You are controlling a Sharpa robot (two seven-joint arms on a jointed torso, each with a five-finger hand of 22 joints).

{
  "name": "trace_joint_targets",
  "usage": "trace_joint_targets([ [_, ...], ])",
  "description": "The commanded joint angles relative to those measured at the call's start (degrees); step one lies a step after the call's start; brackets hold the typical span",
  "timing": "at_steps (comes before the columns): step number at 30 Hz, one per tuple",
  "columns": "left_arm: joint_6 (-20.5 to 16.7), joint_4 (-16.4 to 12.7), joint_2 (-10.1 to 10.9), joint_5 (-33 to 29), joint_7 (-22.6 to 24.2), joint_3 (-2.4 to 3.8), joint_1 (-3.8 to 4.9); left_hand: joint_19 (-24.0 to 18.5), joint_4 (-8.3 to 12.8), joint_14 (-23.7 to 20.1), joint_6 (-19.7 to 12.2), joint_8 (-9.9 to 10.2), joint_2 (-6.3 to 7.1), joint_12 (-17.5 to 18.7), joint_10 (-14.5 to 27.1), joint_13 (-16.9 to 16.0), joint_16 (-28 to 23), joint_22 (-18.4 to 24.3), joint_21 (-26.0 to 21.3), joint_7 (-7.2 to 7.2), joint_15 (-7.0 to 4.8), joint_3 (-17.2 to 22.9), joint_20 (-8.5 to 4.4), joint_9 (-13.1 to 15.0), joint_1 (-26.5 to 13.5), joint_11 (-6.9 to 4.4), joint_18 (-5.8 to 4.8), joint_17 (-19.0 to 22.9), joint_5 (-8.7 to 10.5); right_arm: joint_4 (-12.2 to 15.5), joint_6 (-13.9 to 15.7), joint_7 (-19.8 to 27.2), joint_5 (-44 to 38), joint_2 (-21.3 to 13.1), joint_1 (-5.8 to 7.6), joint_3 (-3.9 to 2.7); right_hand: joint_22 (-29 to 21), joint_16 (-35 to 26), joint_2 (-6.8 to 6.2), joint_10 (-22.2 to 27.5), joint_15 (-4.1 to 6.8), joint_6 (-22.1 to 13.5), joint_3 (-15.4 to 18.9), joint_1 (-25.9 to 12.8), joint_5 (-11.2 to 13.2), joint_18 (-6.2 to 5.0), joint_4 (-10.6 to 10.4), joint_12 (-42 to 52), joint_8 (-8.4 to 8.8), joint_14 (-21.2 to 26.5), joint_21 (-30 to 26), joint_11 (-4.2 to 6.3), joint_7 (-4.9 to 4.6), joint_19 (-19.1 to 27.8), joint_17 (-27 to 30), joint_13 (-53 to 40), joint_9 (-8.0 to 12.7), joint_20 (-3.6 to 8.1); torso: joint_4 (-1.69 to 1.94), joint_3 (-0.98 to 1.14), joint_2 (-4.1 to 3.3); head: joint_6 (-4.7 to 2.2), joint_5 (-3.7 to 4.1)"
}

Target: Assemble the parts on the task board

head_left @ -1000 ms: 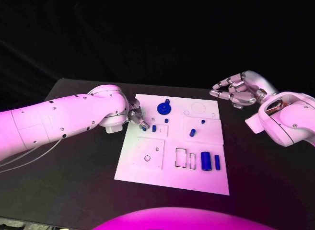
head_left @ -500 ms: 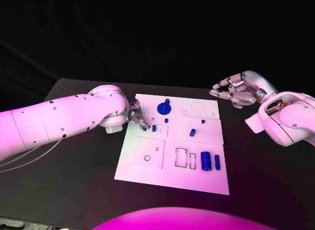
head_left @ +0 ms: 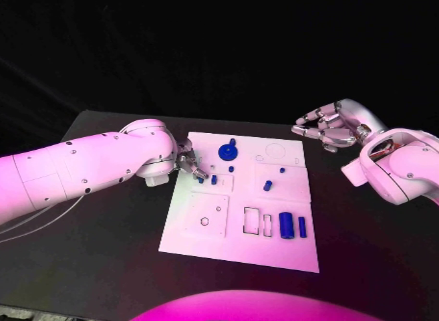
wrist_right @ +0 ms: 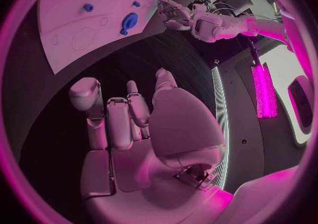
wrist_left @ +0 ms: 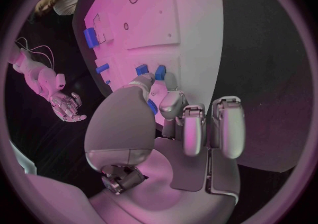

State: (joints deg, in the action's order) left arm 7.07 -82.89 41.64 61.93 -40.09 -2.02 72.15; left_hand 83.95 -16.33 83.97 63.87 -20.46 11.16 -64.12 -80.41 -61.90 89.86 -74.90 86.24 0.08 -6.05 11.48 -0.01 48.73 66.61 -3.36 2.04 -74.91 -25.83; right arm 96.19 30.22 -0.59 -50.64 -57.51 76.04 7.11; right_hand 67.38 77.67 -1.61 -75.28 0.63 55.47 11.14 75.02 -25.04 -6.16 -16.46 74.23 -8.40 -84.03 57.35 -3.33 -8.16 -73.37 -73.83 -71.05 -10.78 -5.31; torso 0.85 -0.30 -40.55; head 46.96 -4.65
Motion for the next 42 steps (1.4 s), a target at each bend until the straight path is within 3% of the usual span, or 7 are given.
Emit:
trace_joint_targets([
  [1,-0.71,-0.05,-0.01,-1.07,-0.46,0.08,-0.01,2.87,-0.01,6.03,-0.11,0.26,-0.81,-0.2,0.46,0.02,0.14,-8.52,-0.03,0.29,-0.26,-0.5,-0.16,0.09,0.07,-0.03,-0.45,-15.09,-0.19,-0.05,0.06,0.65,-0.51,-0.02,-0.03,0.0,0.04,-0.15,-0.07,0.23,0.14,-0.37,0.37,-0.43,0.31,-0.83,-0.02,-0.18,-0.22,-1.85,-0.15,-0.1,0.04,0.21,-0.07,-0.01,-0.07,-0.09,0.02,-0.02,0.01,0.07,0.02],
  [14,-8.56,0.03,0.96,-3.85,2.3,0.27,0.0,2.38,-0.54,6.03,-1.39,1.53,-3.12,0.49,1.48,0.84,0.14,-7.49,-0.71,0.97,0.12,-5.72,0.0,-0.31,-3.4,0.51,-0.19,-15.09,-0.45,-0.29,0.34,0.81,-0.23,0.03,-0.04,0.0,-0.11,-0.33,0.37,0.32,0.07,-0.57,1.51,-2.58,1.41,-0.89,-0.23,-0.14,-0.47,-1.84,-0.68,-0.18,-0.01,0.24,-0.02,0.08,-0.18,-0.17,0.03,0.04,0.06,-0.5,0.24],
  [22,-17.28,-1.04,2.06,-7.58,11.61,0.25,0.0,-1.74,-0.39,5.37,-6.43,4.4,-4.09,11.43,9.81,11.83,-1.21,0.49,-6.12,3.37,1.74,-6.88,1.01,-2.4,-0.06,2.58,1.62,-13.4,-0.57,-0.32,0.49,0.78,-0.2,-0.09,-0.04,0.0,-0.11,-0.35,0.42,0.33,0.06,-0.57,1.53,-2.65,1.4,-0.89,-0.23,-0.15,-0.48,-1.84,-0.69,-0.17,-0.01,0.24,-0.01,0.1,-0.19,-0.17,0.04,0.03,0.05,-0.94,0.56],
  [31,-24.7,-3.23,1.95,-4.45,28.16,-0.11,-1.0,-22.76,0.88,-10.82,-11.84,8.27,-2.24,25.69,24.8,24.12,-26.29,33.63,-33.8,7.65,5.53,2.0,4.36,-9.63,16.63,6.67,8.08,12.33,-1.03,-0.47,1.2,0.74,-0.2,-0.23,-0.05,0.01,-0.31,-0.62,1.09,0.65,0.14,-0.02,1.45,-2.04,0.59,-0.97,0.07,-0.36,-1.06,-1.76,-1.21,-0.04,0.18,0.34,0.21,0.39,-0.43,-0.15,0.07,0.01,0.02,-1.52,1.2],
  [33,-25.77,-3.51,1.66,-0.6,31.13,-0.15,-1.57,-24.09,1.13,-13.31,-11.3,8.49,-1.71,27.47,25.35,25.99,-30.01,35.34,-36.08,7.96,6.08,3.07,4.97,-10.97,18.48,6.32,8.32,15.83,9.66,-0.52,1.28,0.74,-0.2,-0.25,-0.05,0.01,-0.31,-0.68,1.13,0.71,0.16,0.08,1.49,-2.04,0.71,-0.97,0.06,-0.4,-1.16,-1.74,-1.24,-0.02,0.21,0.34,0.26,0.44,-0.46,-0.14,0.04,-0.02,0.01,-1.63,1.36],
  [34,-26.24,-3.62,1.45,1.72,32.3,-0.17,-1.9,-23.55,1.31,-12.32,-10.69,8.26,-1.37,27.94,25.24,26.64,-29.19,35.12,-35.9,7.53,5.82,3.34,5.05,-11.35,18.99,6.78,8.34,15.31,10.91,-0.53,1.3,0.73,-0.2,-0.27,-0.06,0.02,-0.31,-0.68,1.13,0.71,0.16,0.08,1.49,-2.04,0.71,-0.97,0.06,-0.4,-1.16,-1.74,-1.24,-0.02,0.21,0.34,0.26,0.44,-0.46,-0.14,0.01,-0.02,0.0,-1.75,1.43],
  [42,-27.75,-1.95,-1.06,15.39,35.18,-0.67,-3.83,-21.31,0.44,-12.25,-9.46,11.12,1.69,37.0,25.33,36.84,-33.03,35.15,-36.56,7.64,6.3,6.02,5.44,-19.26,20.63,7.55,8.25,21.32,12.45,-0.33,1.41,0.76,-0.11,-0.35,-0.09,0.06,-0.52,-0.8,1.14,0.89,0.17,0.12,1.52,-2.01,0.84,-1.04,0.06,-0.57,-1.21,-1.7,-1.58,0.0,0.23,0.5,0.4,0.65,-0.49,-0.14,-0.02,0.02,-0.06,-2.06,1.84],
])
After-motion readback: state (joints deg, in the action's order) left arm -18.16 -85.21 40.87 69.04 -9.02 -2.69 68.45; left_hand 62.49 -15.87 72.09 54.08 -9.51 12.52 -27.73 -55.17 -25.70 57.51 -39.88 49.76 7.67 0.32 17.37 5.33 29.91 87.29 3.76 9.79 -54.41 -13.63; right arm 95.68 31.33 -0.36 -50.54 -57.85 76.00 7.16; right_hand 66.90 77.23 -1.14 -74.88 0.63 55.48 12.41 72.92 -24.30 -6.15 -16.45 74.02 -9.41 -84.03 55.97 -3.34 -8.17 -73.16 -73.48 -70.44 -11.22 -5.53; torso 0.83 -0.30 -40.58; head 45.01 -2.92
